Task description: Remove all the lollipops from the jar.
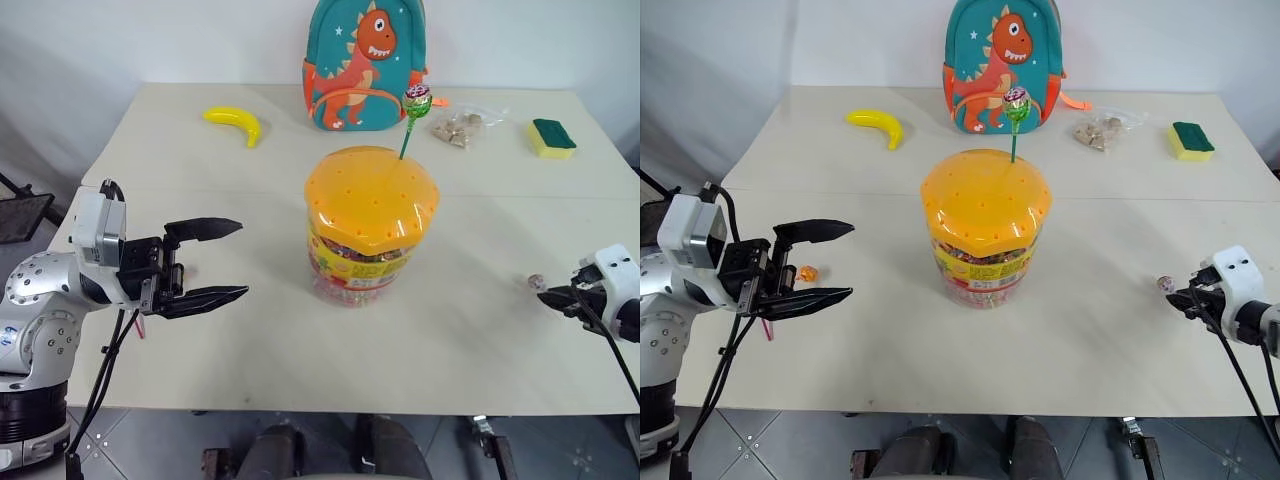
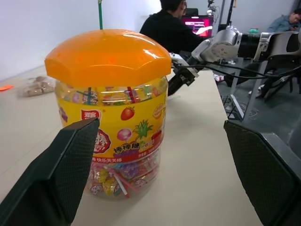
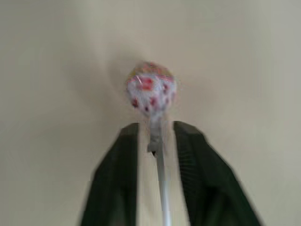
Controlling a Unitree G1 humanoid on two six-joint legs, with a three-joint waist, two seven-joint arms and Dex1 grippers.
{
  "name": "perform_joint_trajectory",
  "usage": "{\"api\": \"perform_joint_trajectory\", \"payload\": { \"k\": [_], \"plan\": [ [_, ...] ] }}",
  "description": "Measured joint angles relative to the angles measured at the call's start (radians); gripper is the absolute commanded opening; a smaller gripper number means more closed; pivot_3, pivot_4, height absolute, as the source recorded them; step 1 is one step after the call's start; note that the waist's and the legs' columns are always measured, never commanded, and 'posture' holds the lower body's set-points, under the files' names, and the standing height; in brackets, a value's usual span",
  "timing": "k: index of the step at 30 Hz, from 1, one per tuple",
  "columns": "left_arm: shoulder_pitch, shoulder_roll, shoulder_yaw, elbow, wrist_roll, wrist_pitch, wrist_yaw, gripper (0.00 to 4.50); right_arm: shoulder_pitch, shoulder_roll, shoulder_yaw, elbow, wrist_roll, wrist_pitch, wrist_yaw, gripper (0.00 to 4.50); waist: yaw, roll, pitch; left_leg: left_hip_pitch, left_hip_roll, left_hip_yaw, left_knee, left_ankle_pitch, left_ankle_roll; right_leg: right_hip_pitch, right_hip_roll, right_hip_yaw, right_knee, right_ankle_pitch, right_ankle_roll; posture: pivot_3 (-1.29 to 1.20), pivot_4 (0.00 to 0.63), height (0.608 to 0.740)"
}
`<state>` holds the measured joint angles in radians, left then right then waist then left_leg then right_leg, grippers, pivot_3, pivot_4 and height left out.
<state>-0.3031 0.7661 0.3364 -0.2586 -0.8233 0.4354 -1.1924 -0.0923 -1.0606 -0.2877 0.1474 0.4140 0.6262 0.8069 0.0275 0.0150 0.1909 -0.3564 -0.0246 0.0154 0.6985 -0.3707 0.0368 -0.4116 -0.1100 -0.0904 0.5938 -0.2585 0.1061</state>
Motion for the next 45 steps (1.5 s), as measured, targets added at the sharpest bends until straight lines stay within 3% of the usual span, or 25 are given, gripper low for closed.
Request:
{"api": "perform_joint_trajectory", "payload": {
  "k": [4,8,13,22,28,32,39,45],
  "plan": [
    [-0.022,0.0,0.027,0.022,-0.007,0.0,0.034,4.5,0.036,-0.019,-0.037,-0.023,-0.007,-0.047,0.06,3.37,-0.003,0.0,0.0,0.0,0.0,0.0,0.0,0.0,0.0,0.0,0.001,0.0,0.0,0.0,0.0,0.0,0.15,0.74],
    [-0.024,0.0,0.047,0.043,-0.015,0.002,0.035,4.5,0.019,-0.019,-0.104,-0.036,-0.001,-0.206,0.151,3.37,-0.006,0.0,0.0,0.0,0.001,0.001,0.0,0.0,0.0,0.0,0.002,0.0,0.0,0.0,0.0,0.0,0.15,0.74],
    [-0.035,-0.003,0.057,0.076,-0.033,0.003,0.042,4.5,-0.144,0.052,-0.195,-0.102,0.145,-0.276,0.231,3.37,-0.007,0.0,0.0,0.001,0.004,0.001,0.0,-0.001,-0.002,0.0,0.005,0.0,-0.001,0.0,0.0,0.0,0.15,0.74],
    [-0.042,-0.025,0.064,0.071,-0.08,0.029,0.08,4.5,-0.496,0.277,0.033,-0.395,0.401,-0.015,0.089,3.37,-0.006,0.0,0.0,0.0,0.003,-0.001,0.0,-0.001,-0.002,-0.001,0.003,0.0,-0.001,0.0,0.0,0.0,0.15,0.74],
    [-0.035,-0.037,0.069,0.056,-0.085,0.033,0.1,4.5,-0.622,0.388,0.136,-0.376,0.387,0.033,0.003,3.37,-0.004,0.0,0.0,-0.001,0.0,-0.003,0.0,-0.001,-0.001,-0.001,0.001,-0.002,-0.001,0.0,0.0,0.0,0.15,0.74],
    [-0.031,-0.038,0.078,0.031,-0.094,0.04,0.115,4.5,-0.658,0.417,0.162,-0.367,0.382,0.051,-0.016,2.45,-0.011,0.0,0.0,-0.001,0.001,-0.003,0.0,-0.001,-0.002,-0.001,0.001,-0.002,0.0,0.0,0.0,0.0,0.15,0.74],
    [-0.02,-0.038,0.086,0.026,-0.096,0.043,0.134,4.5,-0.681,0.42,0.168,-0.329,0.352,0.052,-0.013,0.02,-0.014,0.0,0.0,-0.001,0.001,-0.003,0.0,-0.001,-0.002,-0.001,0.001,-0.002,0.0,0.0,0.0,0.0,0.15,0.74],
    [-0.02,-0.038,0.086,0.017,-0.099,0.043,0.143,4.5,-0.685,0.43,0.155,-0.302,0.362,0.05,0.001,0.02,-0.015,0.0,0.0,-0.001,0.001,-0.003,0.0,-0.001,-0.002,-0.001,0.001,-0.002,0.0,0.0,0.0,0.0,0.15,0.74]
  ]
}}
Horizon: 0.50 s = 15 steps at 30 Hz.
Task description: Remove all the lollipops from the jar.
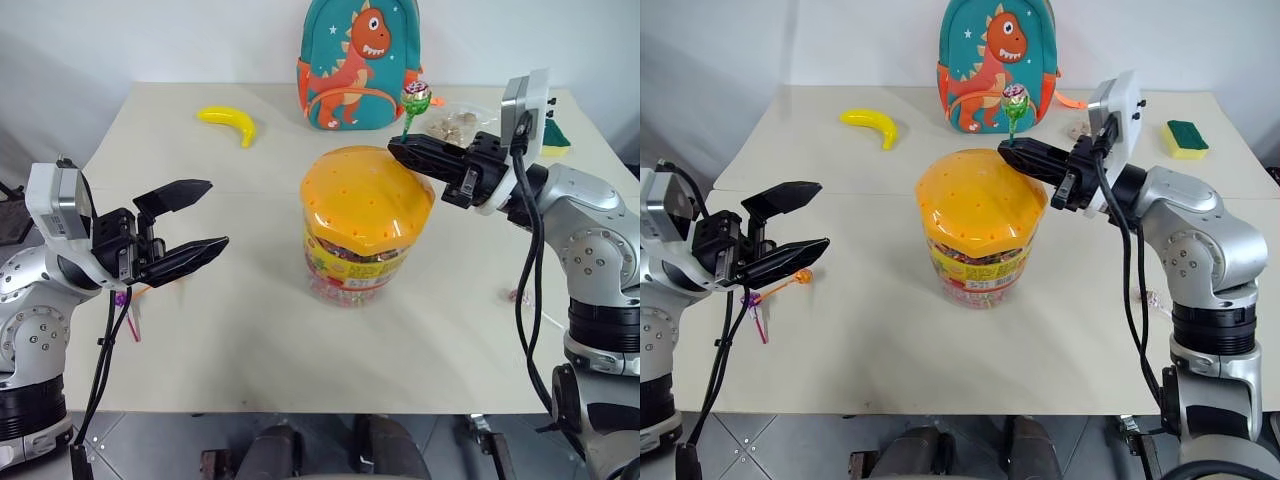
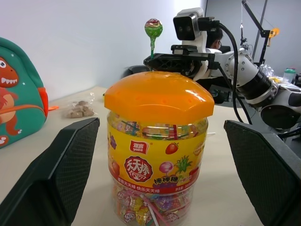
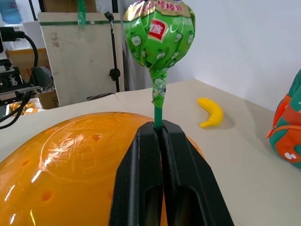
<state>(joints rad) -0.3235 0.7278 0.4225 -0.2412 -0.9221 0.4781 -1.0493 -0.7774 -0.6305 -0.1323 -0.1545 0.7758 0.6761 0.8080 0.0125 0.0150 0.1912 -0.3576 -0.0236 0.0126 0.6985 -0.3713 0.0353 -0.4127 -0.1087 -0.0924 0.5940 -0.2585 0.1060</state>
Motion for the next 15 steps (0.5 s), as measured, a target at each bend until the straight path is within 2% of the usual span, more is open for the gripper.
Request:
{"api": "perform_joint_trajectory", "payload": {
  "k": [2,5,9,12,15],
  "plan": [
    [-0.002,-0.004,-0.002,-0.001,0.0,0.0,-0.001,4.5,-0.01,0.036,-0.047,0.031,0.039,-0.01,-0.001,0.02,0.0,0.0,0.0,0.0,0.0,0.0,0.0,0.0,0.0,0.0,0.0,0.0,0.0,0.0,0.0,0.0,0.15,0.74],
    [-0.011,-0.006,-0.014,0.001,0.003,-0.002,-0.01,4.5,-0.045,0.032,-0.142,0.077,0.058,-0.052,-0.013,0.02,0.005,0.0,0.0,-0.001,0.0,0.0,0.0,0.0,0.0,-0.001,0.0,0.0,0.0,0.0,0.0,0.0,0.15,0.74],
    [-0.021,0.01,-0.071,0.005,0.053,-0.039,-0.076,4.5,0.009,-0.168,-0.227,0.17,-0.019,-0.091,0.002,0.02,0.015,0.0,0.0,-0.003,-0.003,-0.001,0.0,0.0,0.002,-0.001,-0.001,-0.002,-0.001,0.0,0.0,0.0,0.15,0.74],
    [-0.007,0.039,-0.116,0.012,0.105,-0.069,-0.143,4.5,0.175,-0.364,-0.227,0.249,-0.157,-0.094,0.035,0.02,0.011,0.0,0.0,-0.003,-0.004,0.001,-0.001,-0.002,0.005,0.0,-0.001,-0.003,-0.002,0.0,0.0,0.0,0.15,0.74],
    [-0.002,0.037,-0.151,0.014,0.123,-0.082,-0.173,4.5,0.345,-0.46,-0.222,0.285,-0.243,-0.053,0.045,0.02,0.008,0.0,0.0,-0.002,-0.002,0.007,0.0,-0.002,0.006,-0.001,-0.003,-0.006,-0.002,0.001,0.001,0.0,0.15,0.74]
  ]
}}
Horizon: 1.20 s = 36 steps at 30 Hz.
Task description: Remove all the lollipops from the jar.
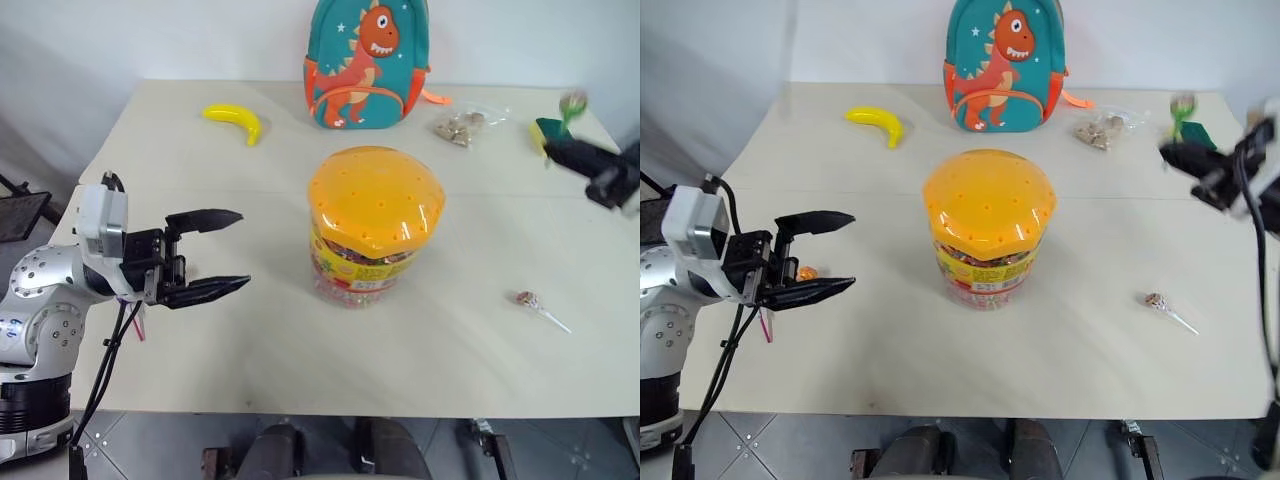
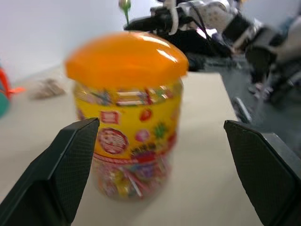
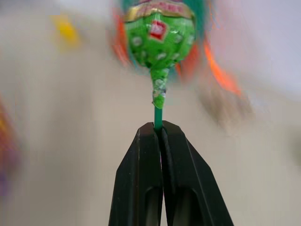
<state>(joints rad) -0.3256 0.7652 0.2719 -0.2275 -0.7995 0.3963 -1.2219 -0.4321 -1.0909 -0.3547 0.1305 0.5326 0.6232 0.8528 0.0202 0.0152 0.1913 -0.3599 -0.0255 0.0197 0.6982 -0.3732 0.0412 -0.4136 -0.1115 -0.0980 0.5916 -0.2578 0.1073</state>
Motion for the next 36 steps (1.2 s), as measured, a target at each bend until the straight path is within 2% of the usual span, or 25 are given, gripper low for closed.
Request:
{"api": "perform_joint_trajectory", "payload": {
  "k": [2,4,10,13,19,20,24,25,28,31,33,36],
  "plan": [
    [0.001,-0.001,-0.017,0.002,0.011,-0.007,-0.014,4.5,0.139,-0.065,0.012,0.001,-0.073,0.022,0.0,0.02,0.0,0.0,0.0,0.002,0.002,0.002,0.0,0.0,0.0,0.0,0.0,-0.003,0.001,0.0,0.0,0.0,0.15,0.74],
    [0.002,-0.001,-0.022,0.006,0.021,-0.013,-0.02,4.5,0.24,-0.083,0.026,0.004,-0.124,0.063,-0.008,0.02,0.0,0.0,0.0,0.004,0.003,0.005,0.0,0.0,-0.001,0.001,0.001,-0.003,0.001,0.0,0.0,0.0,0.15,0.74],
    [0.001,-0.002,-0.049,0.007,0.042,-0.028,-0.024,4.5,0.358,-0.054,0.067,-0.006,-0.204,0.093,-0.063,0.02,-0.001,0.001,0.0,0.007,0.004,0.008,0.0,0.0,-0.002,0.001,0.0,-0.002,0.003,0.0,0.0,0.0,0.15,0.74],
    [0.003,-0.001,-0.05,0.005,0.043,-0.022,-0.014,4.5,0.412,-0.029,0.06,-0.003,-0.237,0.065,-0.083,0.74,0.004,0.001,-0.001,0.006,0.004,0.006,0.0,0.0,-0.003,0.001,0.0,-0.002,0.002,0.0,0.0,0.0,0.15,0.74],
    [0.003,0.007,-0.05,0.003,0.049,-0.001,0.013,4.5,0.443,-0.011,-0.007,0.005,-0.237,-0.012,-0.066,2.76,0.004,0.001,0.0,0.006,0.004,0.006,0.0,0.0,-0.002,0.002,0.001,-0.003,0.001,0.0,0.001,0.0,0.15,0.74],
    [0.006,0.015,-0.049,0.003,0.055,0.003,0.021,4.5,0.449,-0.007,-0.023,0.004,-0.236,-0.044,-0.054,2.99,0.004,0.001,0.0,0.006,0.004,0.006,0.0,0.0,-0.003,0.002,0.001,-0.003,0.001,0.0,0.001,0.0,0.15,0.74],
    [0.038,0.039,-0.017,0.015,0.086,0.007,0.062,4.5,0.467,0.086,-0.166,-0.05,-0.131,-0.243,0.099,4.34,0.003,0.001,0.0,0.007,0.005,0.006,0.0,0.0,-0.003,0.002,0.003,-0.003,0.0,0.0,0.001,0.0,0.15,0.74],
    [0.047,0.04,-0.006,0.028,0.098,0.002,0.073,4.5,0.454,0.122,-0.198,-0.07,-0.091,-0.296,0.139,4.48,0.002,0.001,0.0,0.007,0.005,0.007,-0.001,0.0,-0.003,0.002,0.003,-0.003,0.0,0.0,0.001,0.0,0.15,0.74],
    [0.071,0.038,0.021,0.075,0.139,-0.027,0.112,4.5,0.387,0.198,-0.254,-0.13,0.017,-0.359,0.169,4.48,0.001,0.001,0.0,0.007,0.005,0.007,0.0,0.0,-0.003,0.002,0.002,-0.003,0.001,0.001,0.001,0.0,0.15,0.74],
    [0.099,0.035,0.056,0.087,0.162,-0.057,0.146,4.5,0.368,0.217,-0.238,-0.252,0.098,-0.337,0.185,4.48,0.002,0.001,0.0,0.007,0.005,0.004,0.0,-0.001,-0.003,0.003,0.001,-0.002,0.001,0.0,0.001,0.0,0.15,0.74],
    [0.156,0.034,0.083,0.086,0.191,-0.093,0.161,4.5,0.373,0.268,-0.166,-0.383,0.126,-0.353,0.203,4.48,0.002,0.001,0.0,0.007,0.005,0.002,-0.001,-0.002,-0.005,0.003,0.001,0.001,0.0,0.0,0.0,0.0,0.15,0.74],
    [0.227,0.032,0.096,0.087,0.219,-0.13,0.165,4.5,0.415,0.319,-0.033,-0.481,0.09,-0.429,0.255,4.48,0.007,0.001,0.0,0.005,0.004,0.001,0.0,-0.002,-0.004,0.002,0.0,0.0,0.0,0.0,0.0,0.0,0.15,0.74]
  ]
}}
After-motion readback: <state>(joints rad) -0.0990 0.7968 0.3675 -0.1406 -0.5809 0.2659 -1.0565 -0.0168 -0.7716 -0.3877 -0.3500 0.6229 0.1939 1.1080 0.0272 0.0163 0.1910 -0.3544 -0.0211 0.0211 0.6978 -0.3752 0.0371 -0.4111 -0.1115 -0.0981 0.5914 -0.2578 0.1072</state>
